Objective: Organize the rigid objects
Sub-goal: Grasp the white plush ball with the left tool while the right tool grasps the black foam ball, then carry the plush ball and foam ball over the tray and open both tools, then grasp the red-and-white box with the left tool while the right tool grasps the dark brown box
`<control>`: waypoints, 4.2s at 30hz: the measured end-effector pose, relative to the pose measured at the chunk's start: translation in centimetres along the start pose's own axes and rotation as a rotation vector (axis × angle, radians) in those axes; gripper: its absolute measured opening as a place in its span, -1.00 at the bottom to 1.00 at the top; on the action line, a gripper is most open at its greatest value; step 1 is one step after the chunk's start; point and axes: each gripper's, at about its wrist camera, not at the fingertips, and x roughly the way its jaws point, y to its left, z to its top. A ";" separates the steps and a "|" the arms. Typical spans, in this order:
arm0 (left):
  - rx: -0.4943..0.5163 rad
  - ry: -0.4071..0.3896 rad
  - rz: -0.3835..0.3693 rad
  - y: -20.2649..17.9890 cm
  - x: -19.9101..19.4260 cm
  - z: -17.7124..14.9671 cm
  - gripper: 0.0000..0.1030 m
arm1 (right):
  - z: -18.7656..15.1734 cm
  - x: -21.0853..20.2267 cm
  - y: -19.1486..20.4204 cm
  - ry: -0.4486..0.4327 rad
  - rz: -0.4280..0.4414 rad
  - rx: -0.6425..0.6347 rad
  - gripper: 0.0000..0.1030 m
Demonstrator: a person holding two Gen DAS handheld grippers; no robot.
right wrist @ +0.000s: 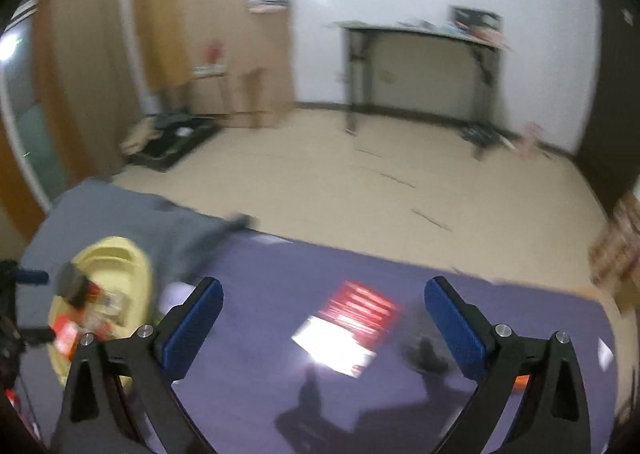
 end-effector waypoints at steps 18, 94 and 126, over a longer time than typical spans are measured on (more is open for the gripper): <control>0.221 0.230 0.096 -3.0 15.2 4.4 0.66 | -3.8 8.4 -6.4 0.086 -0.091 -0.121 0.95; 0.061 -0.019 -0.076 -9.4 3.7 6.9 1.00 | -2.6 1.8 -9.4 0.093 -0.261 0.152 0.99; 0.045 0.039 -0.087 -16.2 19.0 10.5 0.13 | -7.6 11.9 -16.7 0.080 -0.225 0.070 0.72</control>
